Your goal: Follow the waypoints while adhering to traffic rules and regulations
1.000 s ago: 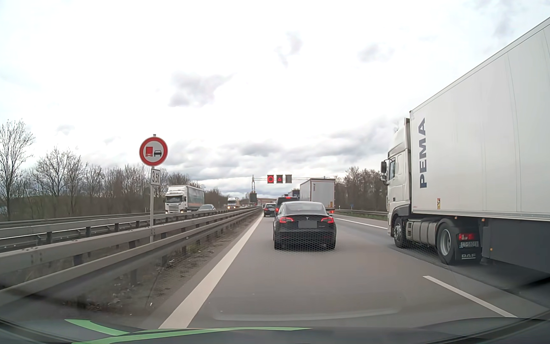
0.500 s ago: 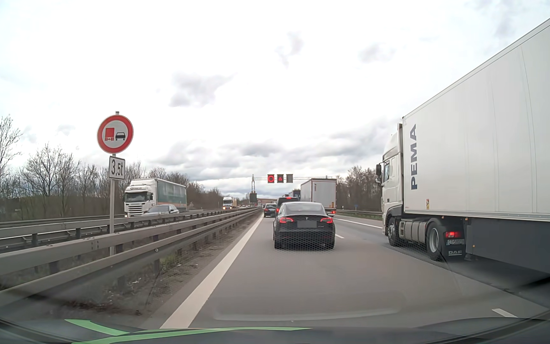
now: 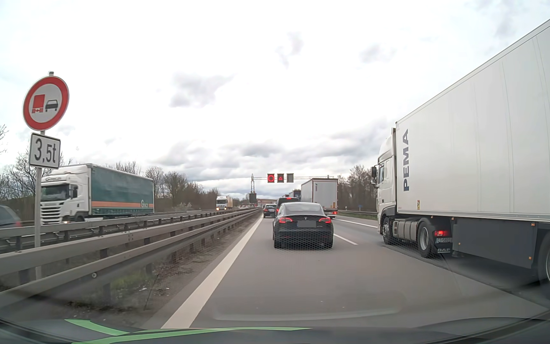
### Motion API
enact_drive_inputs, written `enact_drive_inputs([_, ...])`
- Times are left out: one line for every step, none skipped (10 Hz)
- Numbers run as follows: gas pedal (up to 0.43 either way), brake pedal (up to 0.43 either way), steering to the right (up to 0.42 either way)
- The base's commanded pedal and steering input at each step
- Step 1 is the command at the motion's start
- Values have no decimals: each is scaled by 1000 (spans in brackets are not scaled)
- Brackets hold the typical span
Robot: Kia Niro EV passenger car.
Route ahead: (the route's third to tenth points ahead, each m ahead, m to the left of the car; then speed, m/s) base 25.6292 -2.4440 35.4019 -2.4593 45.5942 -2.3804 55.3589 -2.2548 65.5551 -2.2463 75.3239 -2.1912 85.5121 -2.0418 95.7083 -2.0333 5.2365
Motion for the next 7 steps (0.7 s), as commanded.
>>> enact_drive_inputs([59,0,-1])
enact_drive_inputs([59,0,-2])
enact_drive_inputs([59,0,-2])
enact_drive_inputs([59,0,-1])
enact_drive_inputs([59,0,-2])
enact_drive_inputs([59,0,-2])
enact_drive_inputs([59,0,-2])
